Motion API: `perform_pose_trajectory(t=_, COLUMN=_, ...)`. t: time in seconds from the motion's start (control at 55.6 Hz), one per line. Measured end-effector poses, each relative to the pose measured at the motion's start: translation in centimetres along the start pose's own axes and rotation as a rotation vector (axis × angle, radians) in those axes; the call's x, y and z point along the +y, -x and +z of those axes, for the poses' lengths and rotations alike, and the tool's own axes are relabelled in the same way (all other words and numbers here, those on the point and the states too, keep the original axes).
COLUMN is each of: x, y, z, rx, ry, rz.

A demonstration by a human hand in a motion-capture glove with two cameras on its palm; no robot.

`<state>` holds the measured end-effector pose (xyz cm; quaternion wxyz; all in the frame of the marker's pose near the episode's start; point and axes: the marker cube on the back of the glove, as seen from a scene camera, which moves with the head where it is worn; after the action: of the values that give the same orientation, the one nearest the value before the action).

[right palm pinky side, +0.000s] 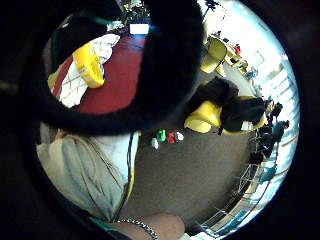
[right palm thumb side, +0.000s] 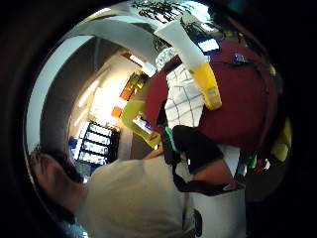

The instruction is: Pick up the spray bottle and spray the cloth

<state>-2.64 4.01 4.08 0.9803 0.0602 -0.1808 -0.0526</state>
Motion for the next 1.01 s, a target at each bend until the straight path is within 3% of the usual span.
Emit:
perform_pose_trajectory(t=0.359, x=5.1, y=-1.8, z=0.2, rx=0.122, ry=0.108, rz=0.013)
perform_pose_trajectory(t=0.593, x=2.3, y=-1.7, z=1.2, rx=0.022, ry=0.086, rz=0.017)
perform_pose_trajectory(t=0.791, x=-2.3, y=-0.7, z=2.6, rx=-0.180, ry=-0.017, rz=0.027)
perform_pose_trajectory(t=1.006, x=-8.8, y=0.8, z=5.4, rx=-0.679, ry=-0.149, rz=-0.022)
